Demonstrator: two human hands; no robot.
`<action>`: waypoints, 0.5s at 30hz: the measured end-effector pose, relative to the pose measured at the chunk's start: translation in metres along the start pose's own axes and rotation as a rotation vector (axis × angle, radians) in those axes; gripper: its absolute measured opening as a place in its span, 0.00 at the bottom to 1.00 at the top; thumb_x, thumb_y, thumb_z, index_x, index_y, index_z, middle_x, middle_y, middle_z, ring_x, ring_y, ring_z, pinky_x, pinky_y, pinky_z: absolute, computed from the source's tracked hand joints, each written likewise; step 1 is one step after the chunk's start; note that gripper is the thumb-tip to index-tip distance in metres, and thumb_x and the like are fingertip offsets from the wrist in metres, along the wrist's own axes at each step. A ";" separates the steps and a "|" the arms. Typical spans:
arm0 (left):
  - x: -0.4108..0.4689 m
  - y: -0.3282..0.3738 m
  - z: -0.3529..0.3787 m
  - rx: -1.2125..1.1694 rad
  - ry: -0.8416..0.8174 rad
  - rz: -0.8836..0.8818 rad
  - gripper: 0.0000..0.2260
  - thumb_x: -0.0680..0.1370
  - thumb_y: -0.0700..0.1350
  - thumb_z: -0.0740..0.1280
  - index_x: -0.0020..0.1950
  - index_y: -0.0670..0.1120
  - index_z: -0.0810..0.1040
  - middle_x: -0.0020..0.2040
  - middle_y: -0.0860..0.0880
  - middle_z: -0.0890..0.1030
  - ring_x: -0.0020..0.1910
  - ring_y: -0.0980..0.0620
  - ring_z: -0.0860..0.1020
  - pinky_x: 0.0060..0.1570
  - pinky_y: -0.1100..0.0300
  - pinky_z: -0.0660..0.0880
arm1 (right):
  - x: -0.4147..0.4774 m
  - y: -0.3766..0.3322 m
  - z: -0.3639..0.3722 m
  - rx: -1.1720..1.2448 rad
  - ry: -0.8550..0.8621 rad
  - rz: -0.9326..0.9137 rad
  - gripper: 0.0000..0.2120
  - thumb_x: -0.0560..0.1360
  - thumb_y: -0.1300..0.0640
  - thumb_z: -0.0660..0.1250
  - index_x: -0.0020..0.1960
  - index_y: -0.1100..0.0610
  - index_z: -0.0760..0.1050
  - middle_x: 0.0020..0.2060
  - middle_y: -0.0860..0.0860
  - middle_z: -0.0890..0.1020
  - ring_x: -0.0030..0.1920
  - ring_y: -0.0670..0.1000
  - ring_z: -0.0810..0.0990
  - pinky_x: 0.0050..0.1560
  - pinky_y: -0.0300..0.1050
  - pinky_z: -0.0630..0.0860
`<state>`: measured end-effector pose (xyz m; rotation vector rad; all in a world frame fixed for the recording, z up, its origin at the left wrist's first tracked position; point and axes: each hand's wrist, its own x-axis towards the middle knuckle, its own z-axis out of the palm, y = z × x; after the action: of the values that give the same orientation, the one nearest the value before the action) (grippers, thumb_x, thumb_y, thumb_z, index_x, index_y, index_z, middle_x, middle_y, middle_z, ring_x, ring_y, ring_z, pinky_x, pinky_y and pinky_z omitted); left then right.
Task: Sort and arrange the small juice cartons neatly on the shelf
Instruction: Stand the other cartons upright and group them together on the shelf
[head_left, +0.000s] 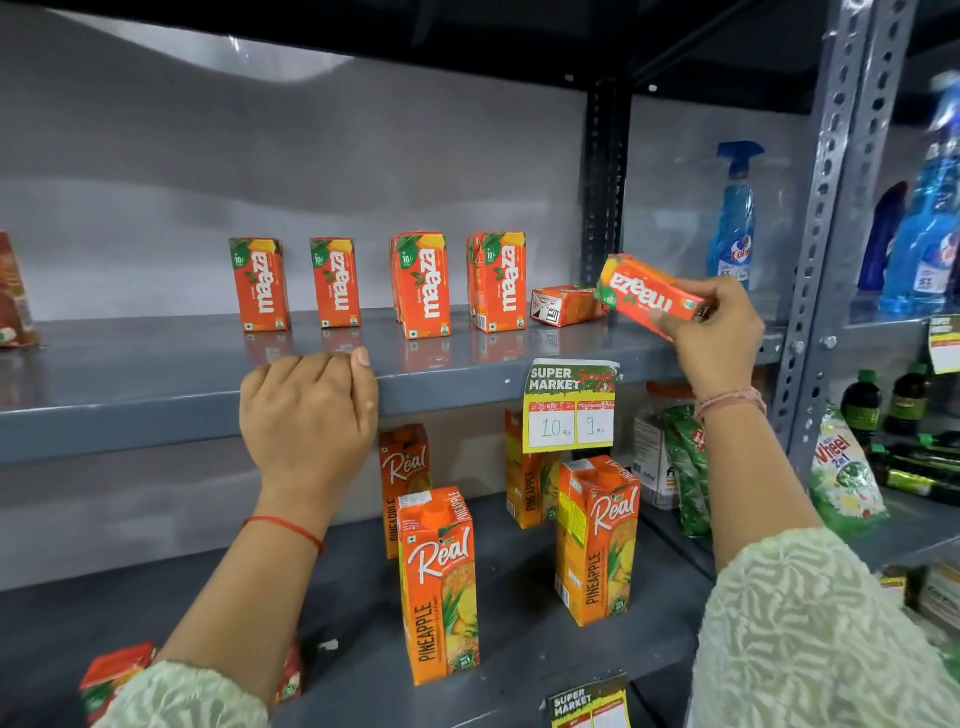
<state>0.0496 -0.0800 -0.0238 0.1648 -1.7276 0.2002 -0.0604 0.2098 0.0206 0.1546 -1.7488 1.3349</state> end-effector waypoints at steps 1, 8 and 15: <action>0.000 0.000 0.000 -0.003 -0.004 -0.003 0.19 0.78 0.45 0.58 0.34 0.38 0.79 0.32 0.41 0.82 0.31 0.42 0.79 0.37 0.55 0.71 | -0.001 0.001 -0.002 0.069 0.017 0.039 0.13 0.65 0.66 0.73 0.48 0.58 0.76 0.51 0.59 0.82 0.48 0.52 0.78 0.53 0.50 0.76; 0.000 0.001 -0.004 -0.018 -0.015 -0.021 0.20 0.78 0.45 0.57 0.33 0.38 0.79 0.31 0.41 0.82 0.31 0.41 0.79 0.37 0.55 0.71 | 0.008 0.003 -0.009 0.172 -0.001 0.177 0.19 0.64 0.61 0.77 0.33 0.48 0.67 0.44 0.53 0.79 0.46 0.51 0.78 0.52 0.48 0.77; 0.001 0.002 -0.009 -0.051 -0.089 -0.020 0.17 0.78 0.44 0.60 0.35 0.38 0.80 0.32 0.41 0.82 0.32 0.41 0.80 0.39 0.55 0.73 | 0.024 0.002 -0.021 -0.006 -0.230 0.273 0.22 0.65 0.59 0.77 0.31 0.53 0.62 0.44 0.56 0.78 0.47 0.52 0.76 0.46 0.47 0.74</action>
<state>0.0575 -0.0763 -0.0217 0.1555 -1.8175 0.1361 -0.0635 0.2378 0.0358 0.0693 -2.0224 1.5568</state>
